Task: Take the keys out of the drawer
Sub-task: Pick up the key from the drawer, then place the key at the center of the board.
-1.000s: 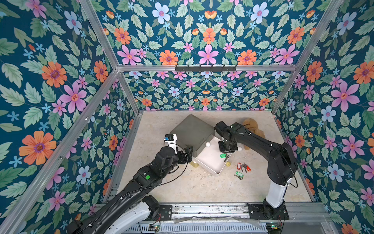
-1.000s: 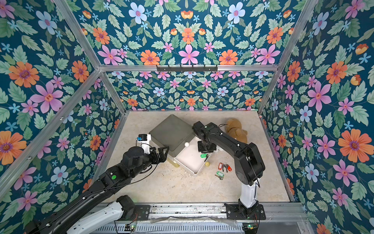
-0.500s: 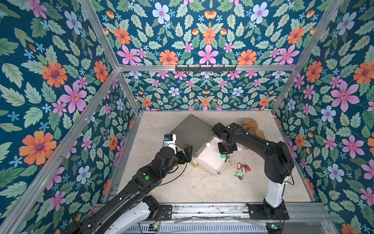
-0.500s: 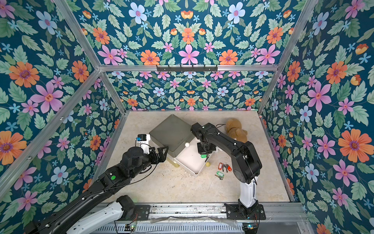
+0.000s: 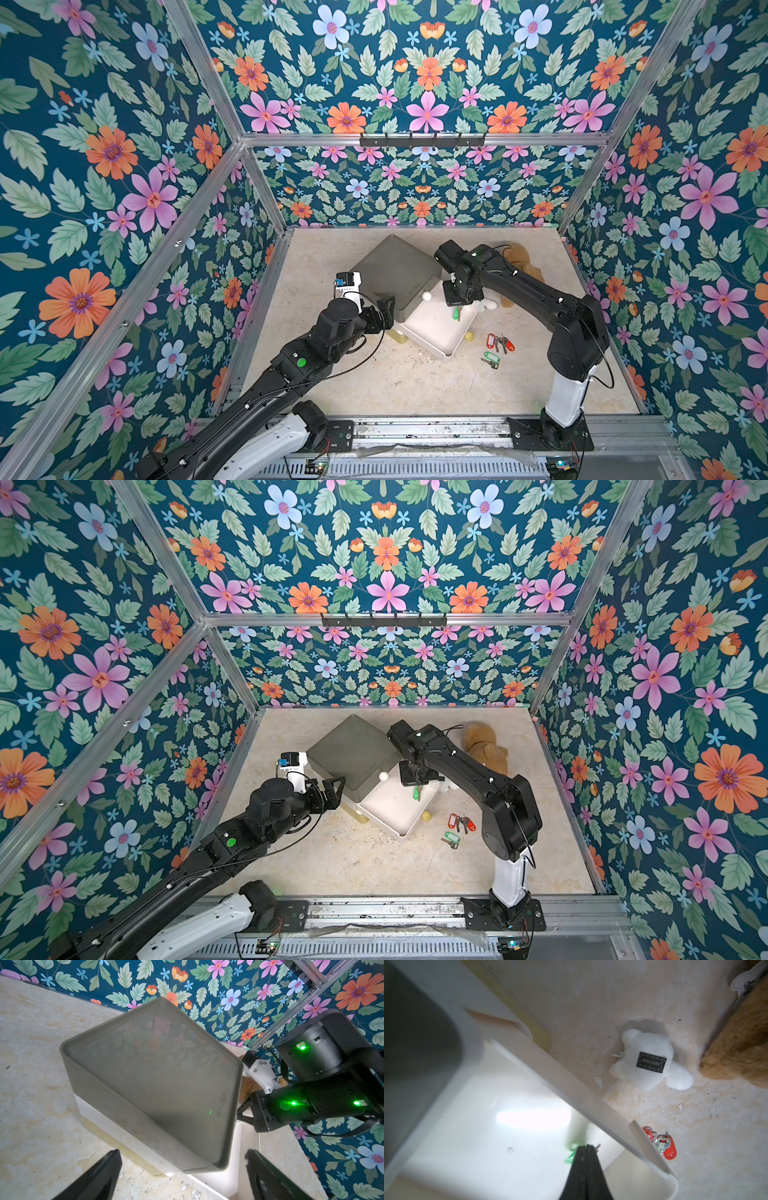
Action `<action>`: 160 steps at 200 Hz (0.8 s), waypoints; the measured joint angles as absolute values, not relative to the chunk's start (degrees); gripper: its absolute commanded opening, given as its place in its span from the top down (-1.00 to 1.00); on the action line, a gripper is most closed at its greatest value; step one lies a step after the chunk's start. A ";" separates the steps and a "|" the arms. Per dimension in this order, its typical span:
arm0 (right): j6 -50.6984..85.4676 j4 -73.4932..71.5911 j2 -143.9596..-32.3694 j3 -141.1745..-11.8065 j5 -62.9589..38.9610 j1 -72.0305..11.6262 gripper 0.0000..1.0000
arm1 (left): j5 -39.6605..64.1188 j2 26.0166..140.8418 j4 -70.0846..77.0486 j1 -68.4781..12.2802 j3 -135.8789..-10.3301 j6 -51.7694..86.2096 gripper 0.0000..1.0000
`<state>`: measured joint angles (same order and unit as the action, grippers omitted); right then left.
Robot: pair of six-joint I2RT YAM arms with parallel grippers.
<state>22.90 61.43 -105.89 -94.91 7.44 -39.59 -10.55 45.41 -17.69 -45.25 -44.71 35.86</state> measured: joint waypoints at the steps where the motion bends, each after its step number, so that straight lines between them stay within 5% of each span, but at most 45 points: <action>1: 22.92 61.34 -105.80 -94.96 7.44 -39.59 1.00 | -10.57 45.47 -17.69 -45.25 -44.82 35.86 -0.99; 95: 27.18 53.54 -86.78 -86.65 6.07 -38.35 1.00 | -3.53 53.49 -16.19 -45.74 -52.58 36.03 -0.99; 160: 28.60 50.74 -69.52 -72.20 2.92 -27.64 1.00 | 0.03 68.49 -12.93 -57.17 -62.39 35.53 -0.99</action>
<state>28.60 50.74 -69.52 -72.20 2.92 -27.64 0.03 68.49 -12.93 -57.17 -62.39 35.53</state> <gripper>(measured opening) 0.054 0.994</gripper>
